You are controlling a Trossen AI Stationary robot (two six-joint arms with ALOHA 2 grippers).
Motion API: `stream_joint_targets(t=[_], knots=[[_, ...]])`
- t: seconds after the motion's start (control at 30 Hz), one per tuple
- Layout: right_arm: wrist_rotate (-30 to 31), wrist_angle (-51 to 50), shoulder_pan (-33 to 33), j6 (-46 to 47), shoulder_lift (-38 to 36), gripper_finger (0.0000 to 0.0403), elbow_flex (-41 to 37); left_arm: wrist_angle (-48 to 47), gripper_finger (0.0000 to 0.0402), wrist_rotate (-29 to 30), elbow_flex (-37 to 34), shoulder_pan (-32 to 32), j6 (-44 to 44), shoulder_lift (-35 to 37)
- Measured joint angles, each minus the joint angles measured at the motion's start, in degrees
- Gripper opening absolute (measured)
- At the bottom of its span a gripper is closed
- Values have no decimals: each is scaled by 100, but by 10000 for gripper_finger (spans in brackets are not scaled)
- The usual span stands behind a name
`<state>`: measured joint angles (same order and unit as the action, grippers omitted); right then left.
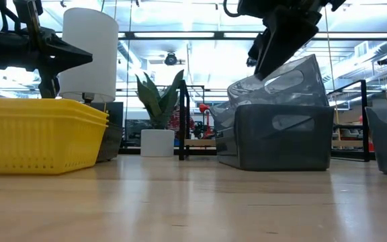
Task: Stack baskets on shelf by color
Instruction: Stack the left gray bin on the middle gray bin
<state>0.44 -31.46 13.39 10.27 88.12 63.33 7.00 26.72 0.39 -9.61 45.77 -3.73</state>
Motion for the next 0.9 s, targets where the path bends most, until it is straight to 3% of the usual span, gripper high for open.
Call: stream_joint_targets(t=[0.13,0.27,0.43,0.63,0.9], knots=[[1,-11,2,-244,0,122,-48,0,38,0,0,0,-1,-1],[-6,-31,2,-276,4,117,-260,1,39,0,-1,0,-1,1],[-21,33,2,-413,4,84,-361,-1,36,0,0,1,2,1],[-279,4,-119,-621,0,10,-365,0,30,0,-1,0,0,0],[-306,16,-122,-305,-4,6,-7,0,36,0,-1,0,1,-2]])
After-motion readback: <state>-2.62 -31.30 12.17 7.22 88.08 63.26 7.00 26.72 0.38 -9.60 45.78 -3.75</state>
